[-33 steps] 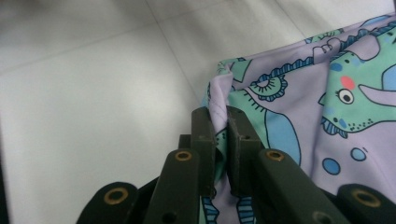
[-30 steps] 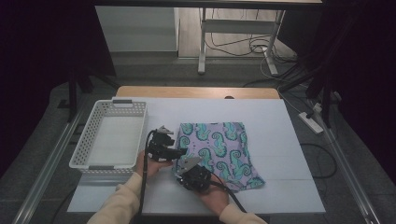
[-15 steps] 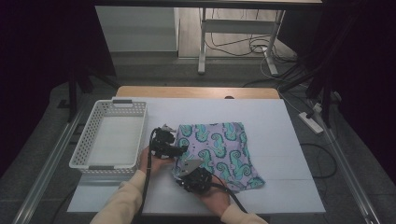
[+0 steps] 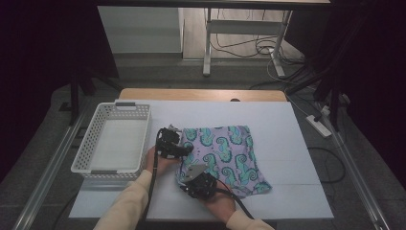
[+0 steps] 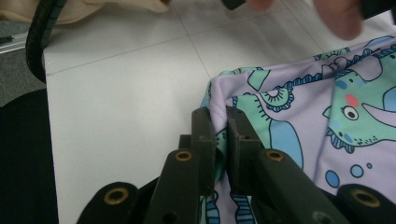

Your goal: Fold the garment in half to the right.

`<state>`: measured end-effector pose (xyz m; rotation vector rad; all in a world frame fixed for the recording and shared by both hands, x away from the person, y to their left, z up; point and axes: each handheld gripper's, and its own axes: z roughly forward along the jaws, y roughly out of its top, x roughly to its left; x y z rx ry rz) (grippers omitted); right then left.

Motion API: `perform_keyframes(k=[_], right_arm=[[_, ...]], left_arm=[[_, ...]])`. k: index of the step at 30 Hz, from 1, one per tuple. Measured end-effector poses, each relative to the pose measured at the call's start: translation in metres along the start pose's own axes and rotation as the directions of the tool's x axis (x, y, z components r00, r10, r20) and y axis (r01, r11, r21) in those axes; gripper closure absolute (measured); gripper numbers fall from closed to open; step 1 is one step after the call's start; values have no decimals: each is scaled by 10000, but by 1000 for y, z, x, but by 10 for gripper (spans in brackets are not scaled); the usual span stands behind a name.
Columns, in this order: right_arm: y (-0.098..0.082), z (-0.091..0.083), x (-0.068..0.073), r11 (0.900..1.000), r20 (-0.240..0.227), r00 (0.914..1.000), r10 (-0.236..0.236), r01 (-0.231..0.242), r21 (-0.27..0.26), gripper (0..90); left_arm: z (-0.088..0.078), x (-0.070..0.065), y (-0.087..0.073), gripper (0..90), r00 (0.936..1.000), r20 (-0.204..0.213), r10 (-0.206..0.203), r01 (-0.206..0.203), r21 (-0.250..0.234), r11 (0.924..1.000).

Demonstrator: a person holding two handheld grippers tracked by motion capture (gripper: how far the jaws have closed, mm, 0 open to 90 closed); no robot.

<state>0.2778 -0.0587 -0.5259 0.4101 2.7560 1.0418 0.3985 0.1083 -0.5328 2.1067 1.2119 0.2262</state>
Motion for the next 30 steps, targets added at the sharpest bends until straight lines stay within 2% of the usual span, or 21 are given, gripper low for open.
perform_keyframes(k=[7,11,17,21,25,30], right_arm=[[0,0,0,10000,-31,10000,-21,21,-15,828],[0,0,0,10000,-32,10000,-8,8,-49,829],[0,1,0,10000,-36,10000,-16,16,-35,829],[0,1,0,10000,-32,10000,-17,17,-56,829],[0,1,0,10000,-57,10000,-4,3,-68,828],[0,1,0,9999,-72,10000,67,-67,-77,828]], left_arm=[[8,7,10,259,9995,-279,-176,180,132,9998],[9,11,14,261,9979,-637,-101,108,99,9999],[15,16,24,260,9973,-691,-253,256,40,9997],[22,19,29,259,9967,-766,-277,292,189,9994],[27,19,34,253,9951,-989,-39,73,349,9994],[32,20,38,251,9956,-935,-83,123,421,9990]])
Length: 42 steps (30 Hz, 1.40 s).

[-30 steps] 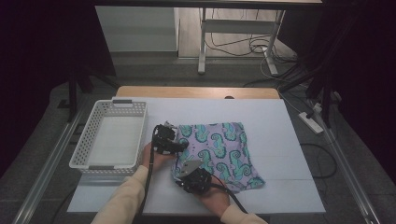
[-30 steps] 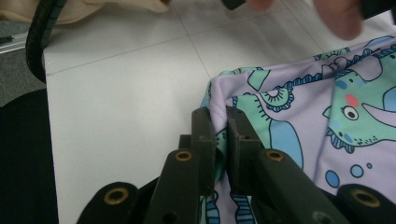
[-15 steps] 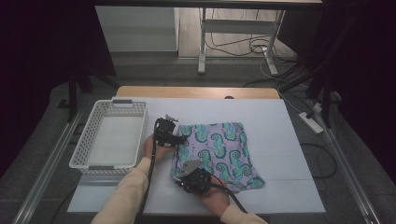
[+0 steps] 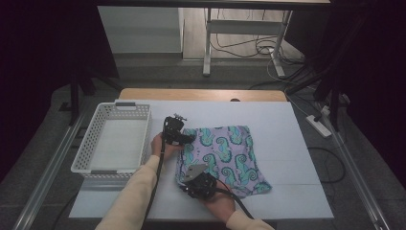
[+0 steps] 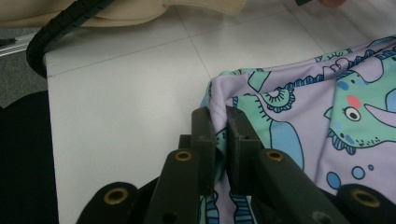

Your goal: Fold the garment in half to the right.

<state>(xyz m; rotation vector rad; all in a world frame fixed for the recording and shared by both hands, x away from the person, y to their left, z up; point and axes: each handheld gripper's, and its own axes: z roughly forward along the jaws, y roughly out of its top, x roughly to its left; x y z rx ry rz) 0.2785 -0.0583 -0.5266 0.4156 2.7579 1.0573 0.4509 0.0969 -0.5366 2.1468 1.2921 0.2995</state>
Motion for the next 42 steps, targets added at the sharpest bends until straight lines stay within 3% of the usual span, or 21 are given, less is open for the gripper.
perform_keyframes(k=[4,6,10,14,16,21,31,42], right_arm=[[0,0,0,10000,-9,10000,11,-12,-11,828],[0,0,0,10000,23,10000,-19,19,45,828],[0,0,-1,10000,-50,10000,40,-40,-41,828],[0,-2,-2,9998,-92,9999,129,-130,-141,828],[0,-3,-4,9996,-140,9997,180,-183,-234,828],[0,-5,-4,9992,-77,9998,202,-204,-345,828],[4,-16,-7,9948,-76,9990,430,-435,-921,829],[10,-22,-9,9905,11,9993,361,-357,-1326,830]], left_arm=[[1,-1,1,260,9999,-46,151,-151,62,9999],[1,-2,1,305,9999,-36,136,-136,19,9999],[-2,-3,0,502,9990,425,122,-118,-99,9999],[-2,-6,-1,761,9948,1007,134,-125,-96,9999],[-4,-7,-1,814,9928,1191,128,-108,-176,9998],[-12,-7,0,826,9904,1381,29,43,-522,9986],[-31,-2,4,831,9834,1721,-574,792,-1224,9893],[-38,-3,14,836,9818,1779,-658,914,-1398,9860]])
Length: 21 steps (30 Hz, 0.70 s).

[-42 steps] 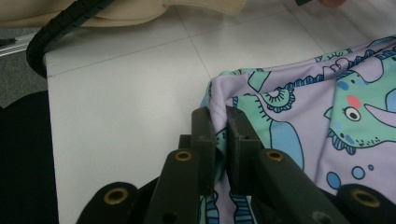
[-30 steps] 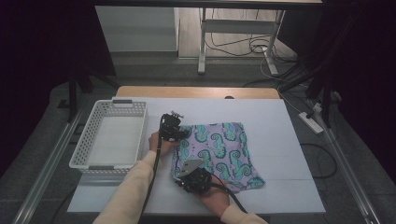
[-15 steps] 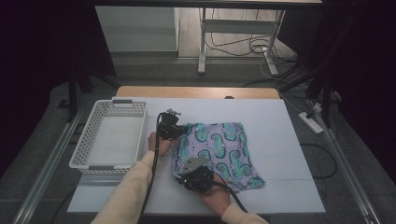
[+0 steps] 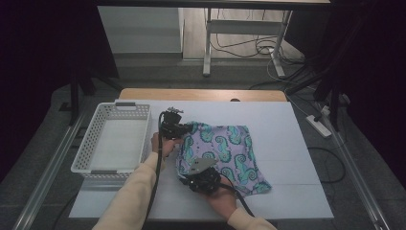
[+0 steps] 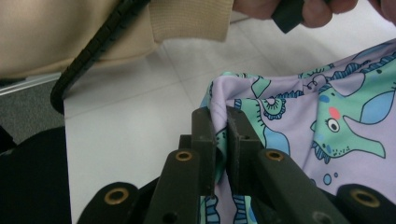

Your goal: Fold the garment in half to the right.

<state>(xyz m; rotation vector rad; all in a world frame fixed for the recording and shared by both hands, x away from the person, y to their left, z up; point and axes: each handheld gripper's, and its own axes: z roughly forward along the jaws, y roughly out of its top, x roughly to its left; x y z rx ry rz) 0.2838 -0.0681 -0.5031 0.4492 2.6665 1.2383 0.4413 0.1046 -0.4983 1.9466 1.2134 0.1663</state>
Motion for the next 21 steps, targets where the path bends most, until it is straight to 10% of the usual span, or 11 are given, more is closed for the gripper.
perform_keyframes(k=[21], right_arm=[[18,-4,-3,9972,-13,9996,-266,265,-700,831]], left_arm=[[-13,6,8,836,9995,-88,-298,297,-134,9995]])
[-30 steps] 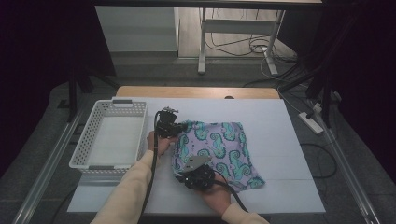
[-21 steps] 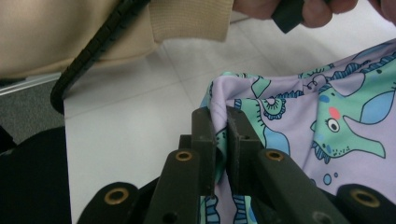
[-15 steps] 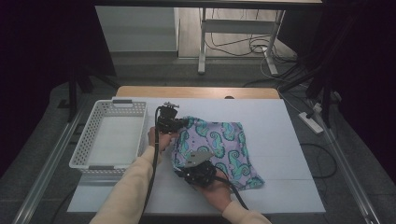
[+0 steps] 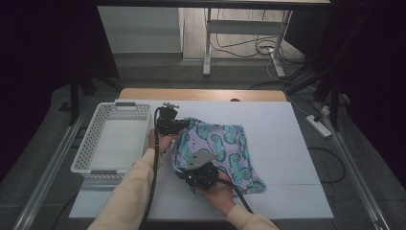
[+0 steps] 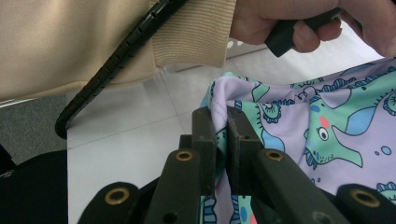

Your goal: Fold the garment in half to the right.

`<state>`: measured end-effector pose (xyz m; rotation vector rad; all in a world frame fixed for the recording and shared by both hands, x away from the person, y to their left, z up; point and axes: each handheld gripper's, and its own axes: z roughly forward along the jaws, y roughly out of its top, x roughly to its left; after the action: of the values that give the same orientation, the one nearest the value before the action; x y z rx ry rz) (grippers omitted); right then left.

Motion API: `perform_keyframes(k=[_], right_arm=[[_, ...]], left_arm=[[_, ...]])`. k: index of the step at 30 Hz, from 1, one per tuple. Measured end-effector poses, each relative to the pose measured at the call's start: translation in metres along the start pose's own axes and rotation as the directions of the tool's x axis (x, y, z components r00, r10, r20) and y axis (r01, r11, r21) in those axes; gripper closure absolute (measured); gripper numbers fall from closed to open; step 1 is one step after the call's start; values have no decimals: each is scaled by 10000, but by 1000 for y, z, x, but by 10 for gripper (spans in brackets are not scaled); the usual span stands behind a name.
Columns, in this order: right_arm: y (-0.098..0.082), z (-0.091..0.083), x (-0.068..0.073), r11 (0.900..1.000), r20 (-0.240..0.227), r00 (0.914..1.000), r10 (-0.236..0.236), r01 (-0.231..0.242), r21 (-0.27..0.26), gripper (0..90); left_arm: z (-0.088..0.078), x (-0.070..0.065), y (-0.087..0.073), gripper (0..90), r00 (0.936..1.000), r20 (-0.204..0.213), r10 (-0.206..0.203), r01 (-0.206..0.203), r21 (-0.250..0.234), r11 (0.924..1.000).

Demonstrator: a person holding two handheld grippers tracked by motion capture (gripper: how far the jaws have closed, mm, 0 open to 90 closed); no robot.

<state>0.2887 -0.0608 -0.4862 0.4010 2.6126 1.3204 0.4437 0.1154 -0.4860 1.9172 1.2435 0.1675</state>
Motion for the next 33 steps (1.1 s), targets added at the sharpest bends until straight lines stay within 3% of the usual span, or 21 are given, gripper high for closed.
perform_keyframes(k=[6,12,18,24,33], right_arm=[[2,2,0,9998,-44,9998,-172,172,64,831],[14,-1,-1,9991,-109,9997,-235,231,-353,831],[9,-6,-1,9991,-38,9997,-221,219,-358,831],[3,-17,-5,9995,62,9999,-118,120,-300,831],[-10,-30,-8,9998,292,9995,128,-123,-176,832]], left_arm=[[-4,-5,4,837,9998,-220,-5,1,-200,9998],[-14,-5,11,836,9995,-312,-33,27,-205,9998],[-9,-7,9,835,9998,-82,-161,160,-73,9998],[-5,-12,11,834,10000,-7,18,-18,-64,10000],[-3,-15,10,833,9998,178,-23,24,-77,10000]])
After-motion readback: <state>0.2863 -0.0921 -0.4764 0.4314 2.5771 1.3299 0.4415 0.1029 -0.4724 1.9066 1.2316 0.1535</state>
